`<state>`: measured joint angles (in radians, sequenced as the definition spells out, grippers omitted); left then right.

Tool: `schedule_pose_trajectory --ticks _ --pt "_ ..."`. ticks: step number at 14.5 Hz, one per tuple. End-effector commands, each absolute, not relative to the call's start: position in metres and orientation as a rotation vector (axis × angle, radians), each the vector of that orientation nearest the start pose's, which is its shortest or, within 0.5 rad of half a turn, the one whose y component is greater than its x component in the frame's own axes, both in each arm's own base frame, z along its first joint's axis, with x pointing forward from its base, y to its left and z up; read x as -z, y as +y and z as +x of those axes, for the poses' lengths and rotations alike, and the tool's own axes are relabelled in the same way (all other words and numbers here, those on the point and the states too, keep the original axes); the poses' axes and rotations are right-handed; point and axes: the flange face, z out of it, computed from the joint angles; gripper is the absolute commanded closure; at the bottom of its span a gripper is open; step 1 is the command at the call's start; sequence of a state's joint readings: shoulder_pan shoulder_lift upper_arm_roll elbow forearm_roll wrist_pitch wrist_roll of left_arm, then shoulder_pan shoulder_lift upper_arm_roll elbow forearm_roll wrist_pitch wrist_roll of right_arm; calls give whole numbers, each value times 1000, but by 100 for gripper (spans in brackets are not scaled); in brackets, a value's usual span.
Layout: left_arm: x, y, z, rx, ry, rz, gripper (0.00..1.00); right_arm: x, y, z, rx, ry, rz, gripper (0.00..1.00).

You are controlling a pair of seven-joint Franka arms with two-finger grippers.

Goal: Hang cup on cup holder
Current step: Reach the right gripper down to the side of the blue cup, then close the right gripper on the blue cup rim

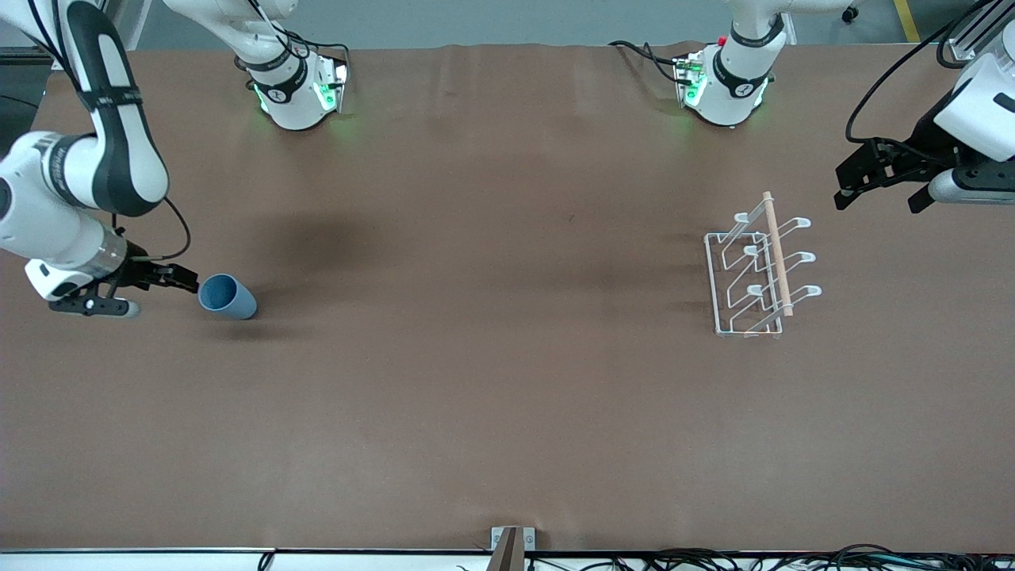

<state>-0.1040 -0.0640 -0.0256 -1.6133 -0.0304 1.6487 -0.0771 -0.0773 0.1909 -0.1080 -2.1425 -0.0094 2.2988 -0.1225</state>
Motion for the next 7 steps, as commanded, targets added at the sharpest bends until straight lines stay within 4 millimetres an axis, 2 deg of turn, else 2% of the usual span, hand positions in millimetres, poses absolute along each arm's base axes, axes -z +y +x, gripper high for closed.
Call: schedule_pose_trajectory --ticks 1,4,7 --pt "-647 -78 537 176 77 -3160 0 -289 -105 552 -70 32 -3162 0" --pt "-648 -78 537 188 74 -3162 0 -267 -106 555 -71 31 -3165 0" --pt "-648 -78 538 186 72 -3164 0 -254 -105 553 -81 35 -3164 0"
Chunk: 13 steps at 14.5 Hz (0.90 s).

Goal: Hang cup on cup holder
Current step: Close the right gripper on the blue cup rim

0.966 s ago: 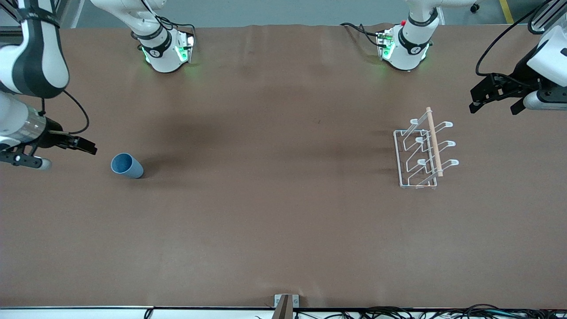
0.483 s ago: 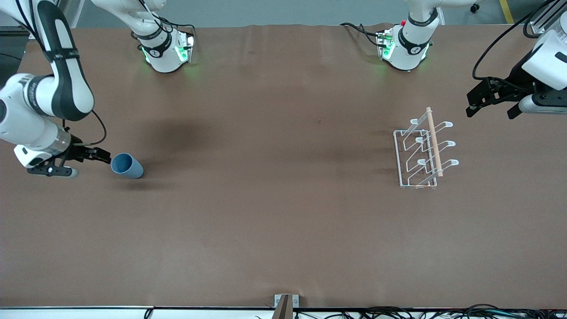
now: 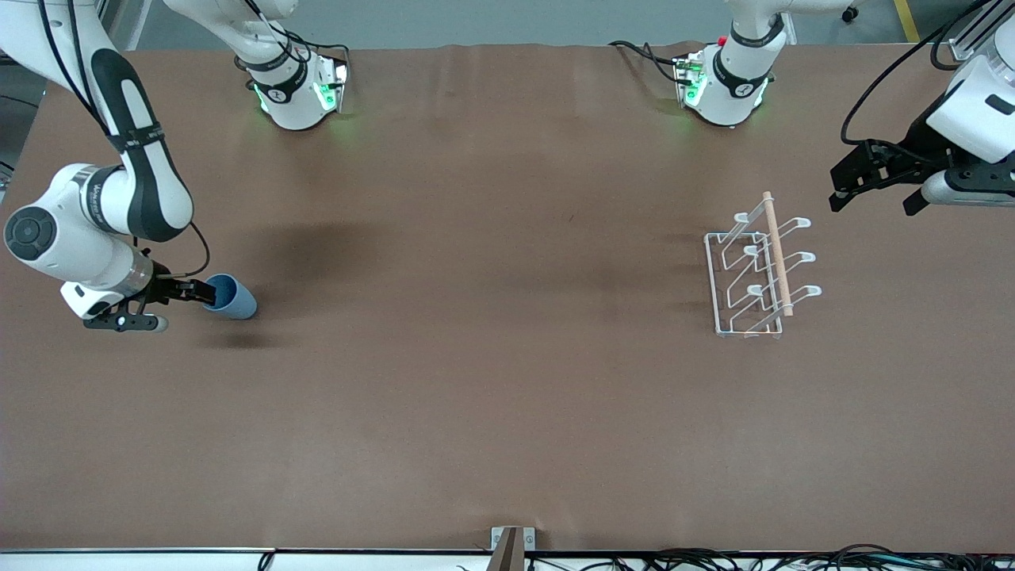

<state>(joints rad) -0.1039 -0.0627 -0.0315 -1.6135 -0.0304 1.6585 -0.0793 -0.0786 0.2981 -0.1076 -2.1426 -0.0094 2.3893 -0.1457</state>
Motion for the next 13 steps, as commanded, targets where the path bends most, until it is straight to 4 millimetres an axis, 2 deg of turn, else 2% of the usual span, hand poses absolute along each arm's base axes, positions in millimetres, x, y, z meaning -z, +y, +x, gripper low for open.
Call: schedule_pose_trajectory --ticks 1,2,5,9,11,12,13 --pt "-647 -79 539 193 69 -3164 0 -248 -100 548 -99 21 -3161 2" --pt "-646 -78 540 188 65 -3163 0 -246 -99 546 -109 16 -3160 5" --pt "-646 -77 539 186 67 -3162 0 -244 -99 544 -116 -1 -3158 27" --pt "-644 -76 540 181 77 -3160 0 -243 -97 544 -131 2 -3156 63" --pt "-646 -75 540 186 67 -3160 0 -244 -97 544 -130 9 -3156 89" --pt "-645 -75 540 184 67 -3160 0 -245 -96 545 -138 16 -3150 97" --pt "-645 -75 540 181 65 -3160 0 -247 -97 545 -153 32 -3134 99"
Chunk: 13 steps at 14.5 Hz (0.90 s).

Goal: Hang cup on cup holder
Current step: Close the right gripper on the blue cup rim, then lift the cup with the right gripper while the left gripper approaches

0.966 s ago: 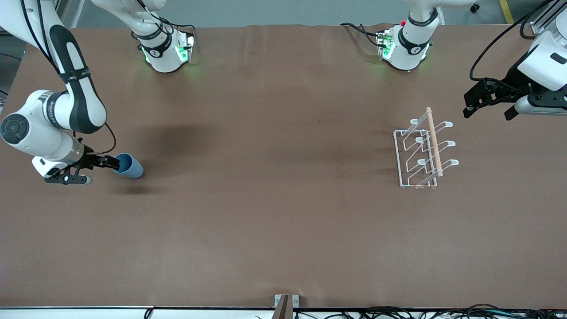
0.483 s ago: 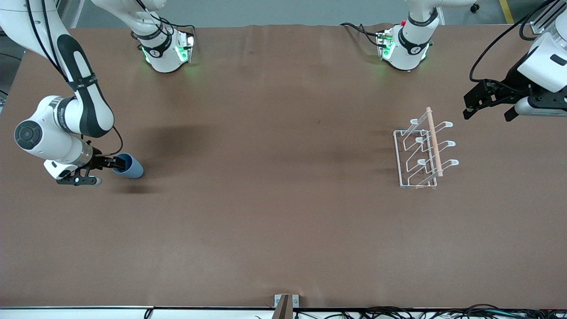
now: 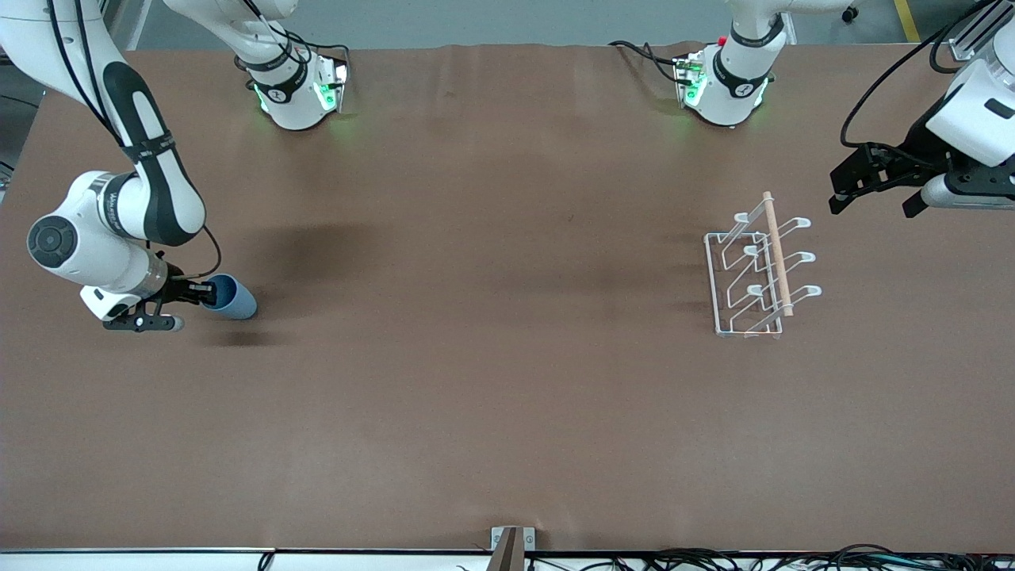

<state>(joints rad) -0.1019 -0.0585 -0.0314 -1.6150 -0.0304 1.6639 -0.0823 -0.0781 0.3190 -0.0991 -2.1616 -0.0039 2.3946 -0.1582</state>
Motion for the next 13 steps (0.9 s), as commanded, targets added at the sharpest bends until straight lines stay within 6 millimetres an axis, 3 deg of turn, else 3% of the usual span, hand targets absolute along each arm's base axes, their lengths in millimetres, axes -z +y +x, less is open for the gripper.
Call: schedule_pose_trajectory --ticks 1,4,7,10,13 --pt "-645 -76 539 179 67 -3160 0 -248 -97 546 -155 40 -3126 100" --pt "-644 -77 538 171 69 -3160 0 -263 -96 552 -184 35 -3117 100" --pt "-643 -81 533 147 79 -3159 0 -308 -93 569 -208 10 -3100 100" --pt "-642 -80 534 142 79 -3159 0 -356 -84 587 -217 104 -2965 99" --pt "-642 -82 533 145 86 -3159 0 -385 -49 589 -184 175 -2776 97"
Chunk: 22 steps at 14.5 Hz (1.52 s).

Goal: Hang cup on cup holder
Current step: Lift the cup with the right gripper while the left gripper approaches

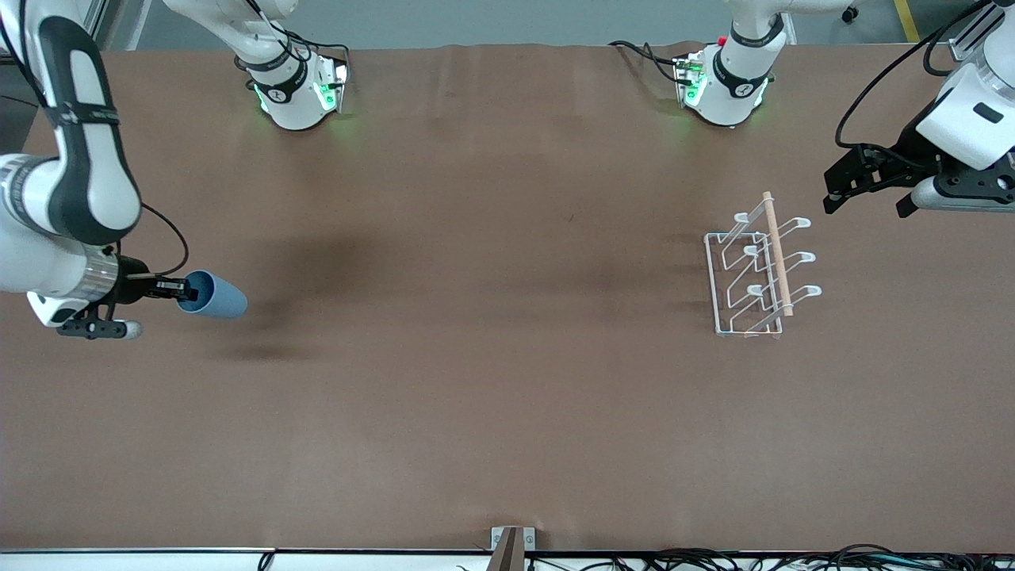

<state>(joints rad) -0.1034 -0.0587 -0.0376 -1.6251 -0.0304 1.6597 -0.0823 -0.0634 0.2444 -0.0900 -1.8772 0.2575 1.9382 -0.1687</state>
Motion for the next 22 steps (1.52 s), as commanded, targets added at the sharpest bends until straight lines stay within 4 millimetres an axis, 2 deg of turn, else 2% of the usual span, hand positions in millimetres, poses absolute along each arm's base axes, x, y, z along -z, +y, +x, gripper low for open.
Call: schedule_pose_trajectory --ticks 1,3,4,7,10,14,17,18,19,21,22 --pt "-642 -83 534 142 89 -3159 0 -390 -33 588 -173 216 -2664 100" --pt "-642 -87 534 142 99 -3158 0 -393 2 579 -190 210 -2581 100" --pt "-642 -88 533 145 101 -3158 0 -391 13 576 -206 204 -2560 100" --pt "-641 -88 534 140 101 -3158 0 -385 79 565 -292 211 -2321 100" --pt "-644 -90 534 150 142 -3155 0 -385 143 552 -343 201 -2154 100" --pt "-651 -104 533 138 290 -3145 0 -391 212 530 -406 167 -2019 100" --pt "-645 -121 537 100 344 -3170 0 -388 251 513 -447 202 -1904 100" --pt "-645 -127 535 99 426 -3160 1 -387 255 512 -442 214 -1891 100" --pt "-644 -138 534 108 613 -3130 3 -383 261 508 -445 231 -1887 100" --pt "-636 -159 535 98 906 -3056 4 -385 289 500 -427 281 -1833 100" --pt "-636 -168 535 126 983 -3032 9 -385 296 499 -420 291 -1825 100"
